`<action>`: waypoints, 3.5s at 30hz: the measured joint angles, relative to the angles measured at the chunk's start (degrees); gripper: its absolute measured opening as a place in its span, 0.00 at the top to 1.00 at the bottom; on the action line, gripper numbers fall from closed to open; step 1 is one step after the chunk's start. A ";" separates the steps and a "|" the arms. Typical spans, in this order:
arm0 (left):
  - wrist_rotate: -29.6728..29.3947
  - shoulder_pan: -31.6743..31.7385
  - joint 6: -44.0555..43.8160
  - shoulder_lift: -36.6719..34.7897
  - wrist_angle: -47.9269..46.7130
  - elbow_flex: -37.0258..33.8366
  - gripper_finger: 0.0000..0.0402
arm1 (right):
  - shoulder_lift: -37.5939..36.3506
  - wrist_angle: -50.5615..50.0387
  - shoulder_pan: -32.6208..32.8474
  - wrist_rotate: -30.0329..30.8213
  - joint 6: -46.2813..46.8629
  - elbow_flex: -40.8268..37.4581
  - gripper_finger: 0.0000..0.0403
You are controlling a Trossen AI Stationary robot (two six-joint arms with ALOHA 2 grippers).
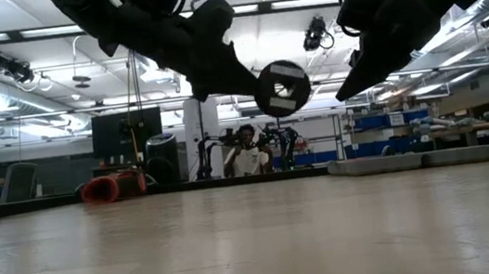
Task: Coil cords
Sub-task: Coil the red wire on the black spool, then return to Home Position
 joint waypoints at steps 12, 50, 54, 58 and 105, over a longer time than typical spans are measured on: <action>6.36 -1.60 -0.51 5.28 1.59 -1.36 1.00 | 0.04 3.83 4.51 2.44 3.61 -1.52 0.82; 7.15 -3.46 -1.61 14.79 9.08 -1.39 0.99 | 0.11 22.37 4.86 2.11 9.60 -13.14 0.82; 7.04 -3.46 -1.52 14.78 6.78 -1.39 0.93 | 0.11 22.35 4.86 2.11 9.60 -13.14 0.82; 7.43 -3.48 -1.22 14.82 7.18 -1.44 0.85 | 0.11 22.39 4.86 2.13 9.55 -13.14 0.82; 4.65 -3.32 1.42 -20.09 22.02 -34.22 0.80 | -26.64 35.30 6.23 0.14 1.58 -32.39 0.92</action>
